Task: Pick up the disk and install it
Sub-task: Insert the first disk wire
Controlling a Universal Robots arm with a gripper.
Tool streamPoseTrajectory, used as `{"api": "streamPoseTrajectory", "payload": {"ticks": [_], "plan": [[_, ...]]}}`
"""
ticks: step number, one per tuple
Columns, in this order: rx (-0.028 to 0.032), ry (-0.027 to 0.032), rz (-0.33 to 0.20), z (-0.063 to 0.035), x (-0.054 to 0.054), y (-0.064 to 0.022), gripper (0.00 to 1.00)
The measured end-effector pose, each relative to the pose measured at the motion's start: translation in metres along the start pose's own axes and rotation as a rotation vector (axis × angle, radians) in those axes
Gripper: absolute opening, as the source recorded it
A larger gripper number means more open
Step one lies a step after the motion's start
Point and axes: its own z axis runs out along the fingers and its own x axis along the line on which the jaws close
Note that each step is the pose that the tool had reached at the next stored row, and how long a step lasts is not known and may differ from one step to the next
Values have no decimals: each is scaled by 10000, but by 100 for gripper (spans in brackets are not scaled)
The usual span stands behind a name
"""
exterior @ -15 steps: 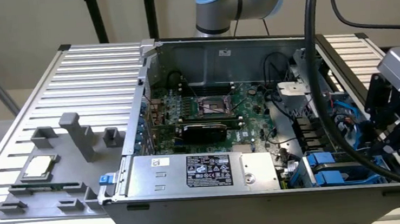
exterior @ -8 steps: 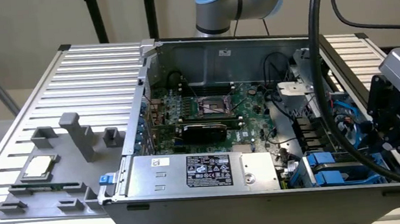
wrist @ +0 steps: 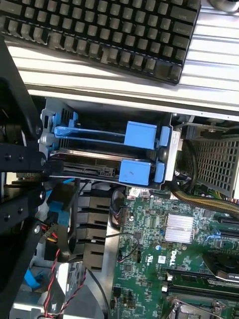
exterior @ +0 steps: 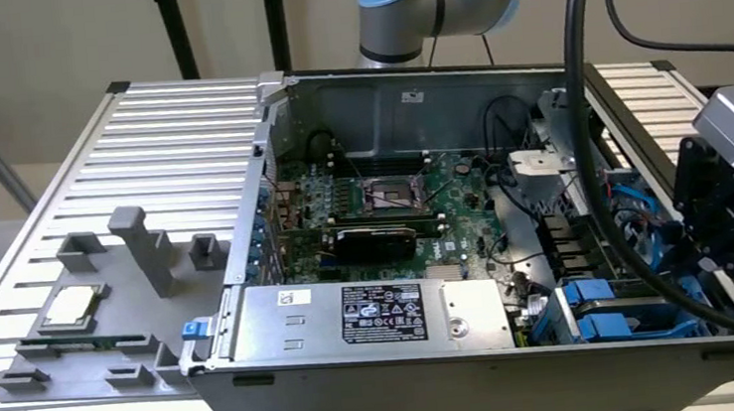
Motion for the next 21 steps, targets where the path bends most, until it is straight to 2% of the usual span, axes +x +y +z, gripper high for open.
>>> {"api": "streamPoseTrajectory", "payload": {"ticks": [4,12,15,17,18,19,21], "plan": [[-5,2,-45,2,-14,37,0],[-9,3,-102,13,-38,260,0],[-10,14,-91,15,-41,297,0],[-5,82,-27,19,-42,301,0],[2,144,42,21,-42,301,0],[12,219,123,23,-41,301,0],[23,404,276,25,-41,302,0]]}}
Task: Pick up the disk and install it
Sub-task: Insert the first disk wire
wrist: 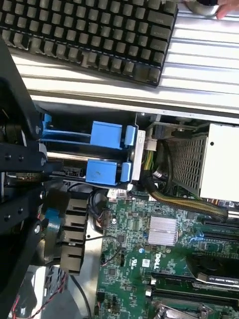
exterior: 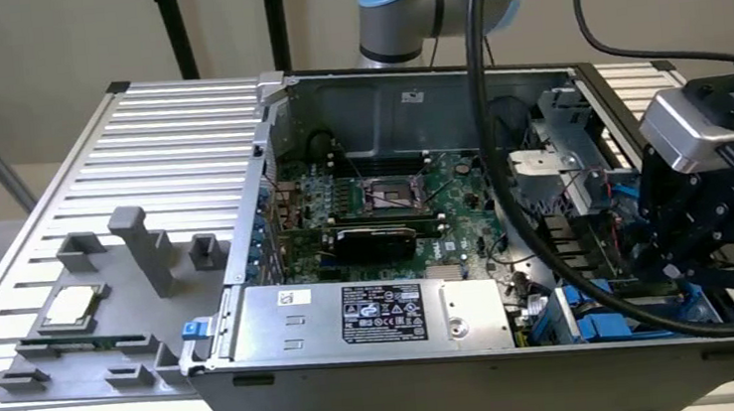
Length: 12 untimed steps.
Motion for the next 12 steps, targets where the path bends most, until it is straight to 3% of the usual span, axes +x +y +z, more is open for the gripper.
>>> {"api": "streamPoseTrajectory", "payload": {"ticks": [2,3,5,7,10,12], "plan": [[1,163,149,4,0,-1,0],[4,213,201,5,-1,0,0],[58,236,219,6,-9,0,0],[181,251,215,7,-22,-1,0],[427,278,208,16,-33,8,0],[516,290,205,22,-36,31,0]]}}
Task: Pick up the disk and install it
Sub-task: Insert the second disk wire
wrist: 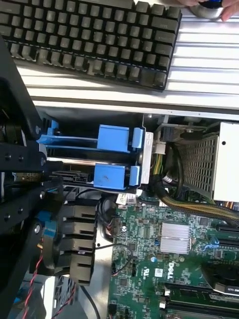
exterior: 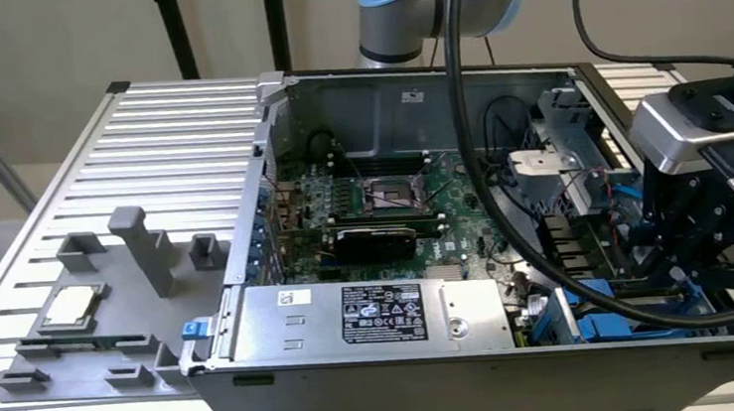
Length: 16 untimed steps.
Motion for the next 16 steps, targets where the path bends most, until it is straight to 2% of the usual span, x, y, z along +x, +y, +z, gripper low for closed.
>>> {"api": "streamPoseTrajectory", "payload": {"ticks": [5,16], "plan": [[121,12,0,13,-9,49,0],[246,24,106,52,-40,69,0]]}}
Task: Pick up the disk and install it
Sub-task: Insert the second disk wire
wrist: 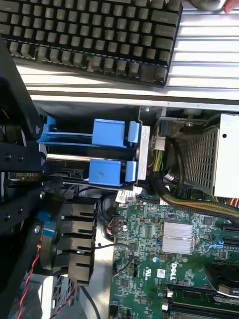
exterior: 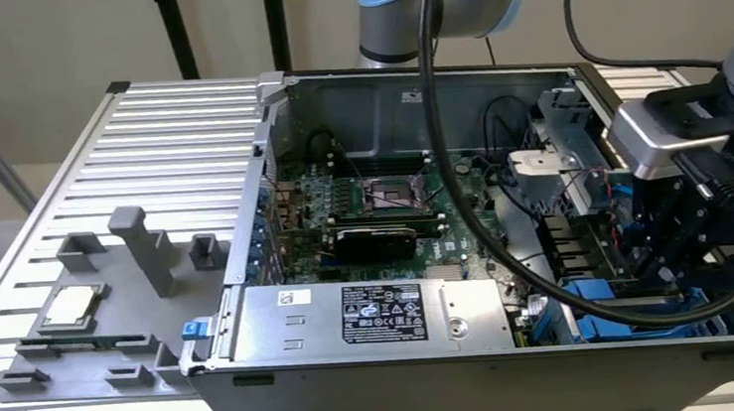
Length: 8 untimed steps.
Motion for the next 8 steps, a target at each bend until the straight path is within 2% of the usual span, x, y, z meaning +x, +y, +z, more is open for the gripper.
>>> {"api": "streamPoseTrajectory", "payload": {"ticks": [8], "plan": [[32,14,240,15,-9,7,0]]}}
